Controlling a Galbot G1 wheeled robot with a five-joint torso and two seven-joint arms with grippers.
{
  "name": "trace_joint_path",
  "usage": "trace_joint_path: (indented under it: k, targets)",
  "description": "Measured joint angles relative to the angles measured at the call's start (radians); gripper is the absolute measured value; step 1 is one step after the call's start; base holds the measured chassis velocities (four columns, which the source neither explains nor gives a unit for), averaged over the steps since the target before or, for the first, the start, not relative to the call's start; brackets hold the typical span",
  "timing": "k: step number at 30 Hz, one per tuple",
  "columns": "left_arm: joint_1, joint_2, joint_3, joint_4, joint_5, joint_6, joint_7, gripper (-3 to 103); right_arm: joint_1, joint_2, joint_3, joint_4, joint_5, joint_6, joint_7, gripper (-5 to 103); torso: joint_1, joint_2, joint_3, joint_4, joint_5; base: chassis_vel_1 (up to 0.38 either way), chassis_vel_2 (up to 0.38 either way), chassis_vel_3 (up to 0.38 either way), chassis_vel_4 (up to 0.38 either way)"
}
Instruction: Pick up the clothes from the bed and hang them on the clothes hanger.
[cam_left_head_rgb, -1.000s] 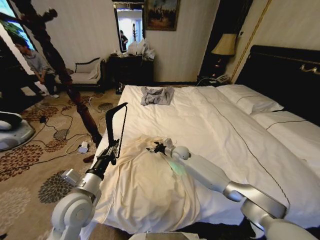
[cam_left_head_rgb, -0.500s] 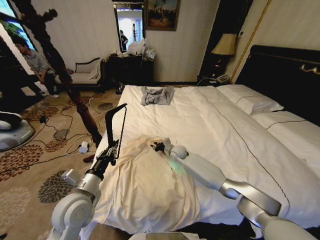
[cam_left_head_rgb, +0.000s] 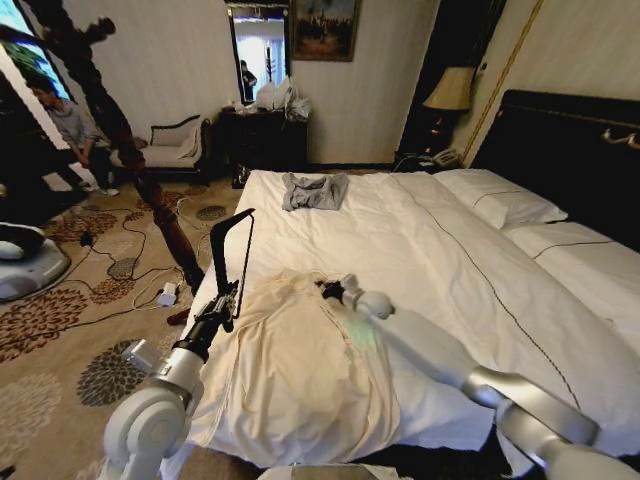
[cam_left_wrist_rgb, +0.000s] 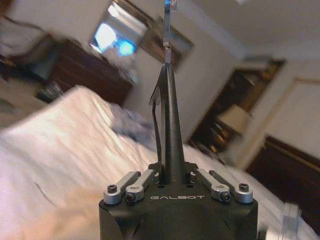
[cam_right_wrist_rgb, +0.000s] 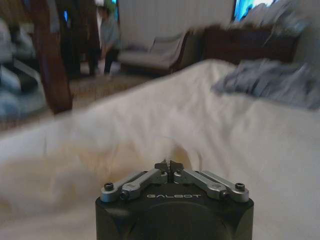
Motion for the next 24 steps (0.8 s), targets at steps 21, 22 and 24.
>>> trace_joint_path:
  k: [21,22,24]
  targets:
    - [0.115,0.158,0.419,0.109,0.120,0.058,0.154,20,-0.069,-0.158,0.234,0.165,0.120,0.106,-0.008,1,0.000,0.000,0.000,0.0003,-0.0002,0.000,0.000,0.000,0.000]
    - [0.117,0.159,0.427,0.109,0.129,0.055,0.158,20,-0.064,-0.158,0.234,0.165,0.121,0.109,-0.007,1,0.000,0.000,0.000,0.0003,-0.0003,0.000,0.000,0.000,0.000]
    - [0.120,0.160,0.429,0.105,0.134,0.053,0.160,20,-0.059,-0.158,0.232,0.165,0.122,0.110,-0.008,1,0.000,0.000,0.000,0.0002,-0.0006,0.000,0.000,0.000,0.000]
